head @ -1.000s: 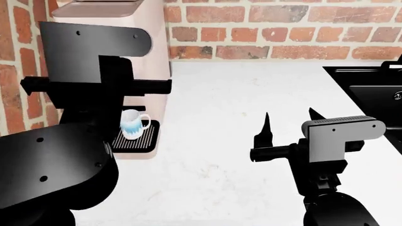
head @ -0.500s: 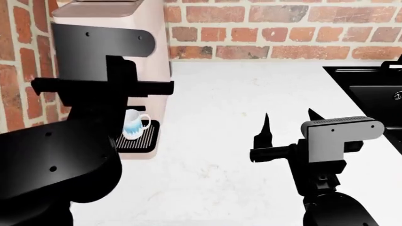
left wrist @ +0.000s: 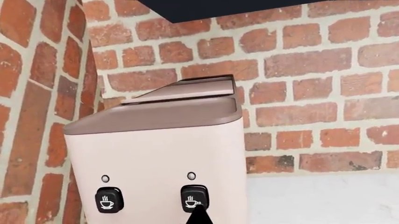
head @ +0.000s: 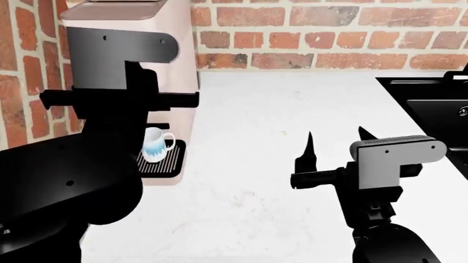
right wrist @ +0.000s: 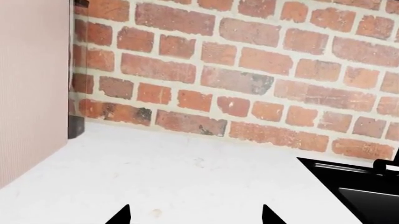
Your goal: Press the button on the coffee machine to serve coffee.
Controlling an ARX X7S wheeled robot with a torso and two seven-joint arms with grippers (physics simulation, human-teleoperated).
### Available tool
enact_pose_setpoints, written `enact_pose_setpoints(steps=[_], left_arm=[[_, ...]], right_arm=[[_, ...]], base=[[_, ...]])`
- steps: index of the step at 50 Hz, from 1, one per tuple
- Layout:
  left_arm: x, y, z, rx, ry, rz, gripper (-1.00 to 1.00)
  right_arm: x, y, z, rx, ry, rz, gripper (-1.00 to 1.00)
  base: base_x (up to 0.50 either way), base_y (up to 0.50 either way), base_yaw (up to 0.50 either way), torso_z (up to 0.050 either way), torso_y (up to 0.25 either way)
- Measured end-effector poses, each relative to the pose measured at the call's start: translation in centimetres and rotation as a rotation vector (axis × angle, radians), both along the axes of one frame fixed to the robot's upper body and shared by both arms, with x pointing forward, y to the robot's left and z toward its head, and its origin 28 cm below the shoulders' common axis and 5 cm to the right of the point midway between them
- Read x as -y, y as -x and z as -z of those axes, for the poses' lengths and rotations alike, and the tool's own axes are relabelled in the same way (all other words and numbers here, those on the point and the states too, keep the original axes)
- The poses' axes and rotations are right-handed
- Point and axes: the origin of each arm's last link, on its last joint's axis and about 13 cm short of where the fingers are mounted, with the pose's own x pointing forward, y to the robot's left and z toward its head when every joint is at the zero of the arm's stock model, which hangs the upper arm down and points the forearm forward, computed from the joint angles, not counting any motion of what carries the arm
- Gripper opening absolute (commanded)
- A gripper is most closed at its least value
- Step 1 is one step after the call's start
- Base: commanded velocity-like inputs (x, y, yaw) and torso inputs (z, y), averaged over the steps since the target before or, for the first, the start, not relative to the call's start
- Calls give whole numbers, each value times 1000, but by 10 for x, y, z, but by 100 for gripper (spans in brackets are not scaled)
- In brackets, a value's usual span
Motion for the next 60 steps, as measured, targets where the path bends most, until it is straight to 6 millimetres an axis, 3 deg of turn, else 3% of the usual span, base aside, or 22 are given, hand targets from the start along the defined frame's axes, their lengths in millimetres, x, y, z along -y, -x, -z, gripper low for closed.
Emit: enact_pose_setpoints(steps=[42,60], left_arm=[[1,-6,2,-15,-1,19,-100],[-3,25,-3,17,-23,25,-100]], right_arm=[[-1,-2,2,-9,0,-5,100],[0,0,1,-4,0,-3,100]], base=[[0,0,0,0,0],[0,0,0,0,0]])
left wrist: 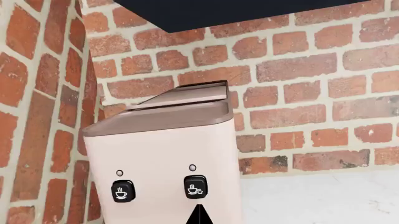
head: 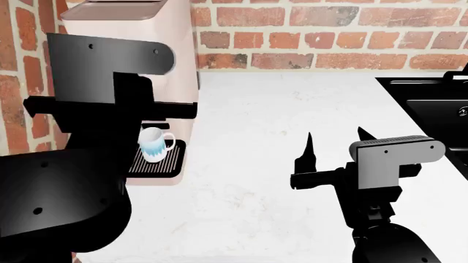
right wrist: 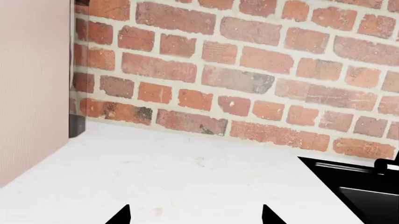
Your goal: Press the button on the coffee machine to serve coffee.
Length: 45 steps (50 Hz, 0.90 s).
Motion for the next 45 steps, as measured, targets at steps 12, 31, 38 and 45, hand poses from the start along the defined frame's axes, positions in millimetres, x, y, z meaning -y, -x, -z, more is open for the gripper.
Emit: enact_pose_setpoints(steps=[12,31,38,45], left_arm=[[-8,17,15,2,-10,6,-100],[-21,26,49,-86,17,7,100],[-24,25,64,-115,18,-1,100],[-27,23,78,-156,25,-4,100]], right_arm=[[0,1,-1,2,1,-1,100],[-1,1,-2,3,7,0,100],[-2,1,-2,2,8,0,100],[-2,2,-3,3,11,1,100]], base=[[0,0,0,0,0],[0,0,0,0,0],[0,0,0,0,0],[0,0,0,0,0]])
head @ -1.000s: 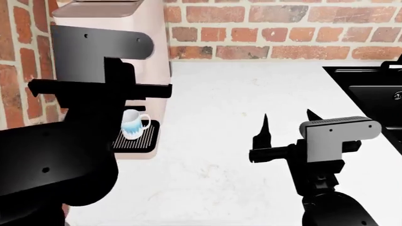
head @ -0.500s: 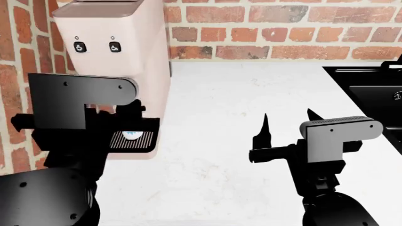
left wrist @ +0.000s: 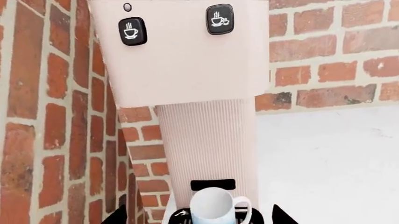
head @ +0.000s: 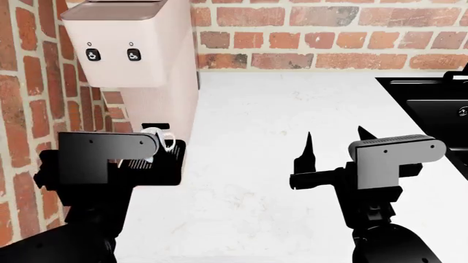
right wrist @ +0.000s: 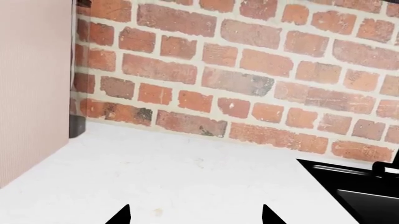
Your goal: Press the button on the coffee machine to serve coffee.
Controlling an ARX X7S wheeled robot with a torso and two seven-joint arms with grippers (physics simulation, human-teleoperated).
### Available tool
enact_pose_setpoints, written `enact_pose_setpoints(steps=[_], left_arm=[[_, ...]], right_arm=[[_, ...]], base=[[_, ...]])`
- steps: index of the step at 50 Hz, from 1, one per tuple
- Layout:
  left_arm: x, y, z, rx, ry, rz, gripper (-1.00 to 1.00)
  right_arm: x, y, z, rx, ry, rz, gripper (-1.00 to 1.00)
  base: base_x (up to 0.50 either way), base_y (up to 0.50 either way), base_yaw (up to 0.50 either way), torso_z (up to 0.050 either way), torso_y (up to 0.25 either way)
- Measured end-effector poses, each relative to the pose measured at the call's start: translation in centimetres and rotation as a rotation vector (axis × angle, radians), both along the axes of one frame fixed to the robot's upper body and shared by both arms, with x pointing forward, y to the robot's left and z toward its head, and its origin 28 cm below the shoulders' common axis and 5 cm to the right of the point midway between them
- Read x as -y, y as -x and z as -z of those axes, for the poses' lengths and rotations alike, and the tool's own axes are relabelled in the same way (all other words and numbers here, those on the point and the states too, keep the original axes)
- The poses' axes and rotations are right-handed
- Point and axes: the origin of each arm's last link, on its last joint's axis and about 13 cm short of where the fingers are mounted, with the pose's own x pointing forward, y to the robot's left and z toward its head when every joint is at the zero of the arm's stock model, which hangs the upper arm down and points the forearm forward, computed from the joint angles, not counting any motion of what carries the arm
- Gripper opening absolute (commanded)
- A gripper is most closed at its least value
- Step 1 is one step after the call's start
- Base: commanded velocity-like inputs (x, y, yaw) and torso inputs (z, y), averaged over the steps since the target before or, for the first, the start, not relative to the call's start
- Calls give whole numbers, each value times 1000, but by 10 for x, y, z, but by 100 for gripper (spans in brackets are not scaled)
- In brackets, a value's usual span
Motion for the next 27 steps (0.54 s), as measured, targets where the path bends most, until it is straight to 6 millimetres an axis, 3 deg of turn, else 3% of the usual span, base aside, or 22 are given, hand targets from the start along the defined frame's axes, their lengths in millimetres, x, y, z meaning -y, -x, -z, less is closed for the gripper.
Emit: enact_pose_setpoints(steps=[27], left_arm=[[-6,-3,26,-78,10,0,100]], right_arm=[[1,1,6,-15,-6,-7,100]], base=[[0,0,0,0,0]])
